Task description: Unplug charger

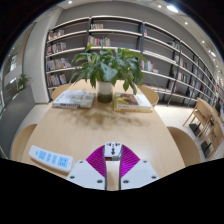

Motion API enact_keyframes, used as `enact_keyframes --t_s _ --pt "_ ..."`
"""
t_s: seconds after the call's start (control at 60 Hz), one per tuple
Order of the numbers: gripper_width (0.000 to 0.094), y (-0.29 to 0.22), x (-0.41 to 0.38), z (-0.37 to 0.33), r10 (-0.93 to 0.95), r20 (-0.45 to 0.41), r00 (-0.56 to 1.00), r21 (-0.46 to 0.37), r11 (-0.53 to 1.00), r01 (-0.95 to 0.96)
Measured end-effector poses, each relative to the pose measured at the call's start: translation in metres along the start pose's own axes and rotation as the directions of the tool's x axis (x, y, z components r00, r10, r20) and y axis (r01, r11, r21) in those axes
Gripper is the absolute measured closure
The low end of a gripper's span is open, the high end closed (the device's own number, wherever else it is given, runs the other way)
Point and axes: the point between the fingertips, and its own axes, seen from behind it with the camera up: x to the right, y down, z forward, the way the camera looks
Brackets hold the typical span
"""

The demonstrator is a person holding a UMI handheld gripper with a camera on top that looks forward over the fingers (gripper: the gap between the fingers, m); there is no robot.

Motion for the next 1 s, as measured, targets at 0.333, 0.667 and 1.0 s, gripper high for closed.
enact_keyframes --t_s 0.333,0.667,1.0 --pt "0.0625 0.064 -0.009 0.021 -0.025 0.048 0.999 -0.138 0.990 0.031" --pt "0.0214 -0.066 -0.008 -0.094 0.012 0.026 1.000 0.137 0.990 -0.016" --pt "0.0216 -0.046 -0.022 -0.213 0.041 0.036 0.999 0.156 0.987 -0.046"
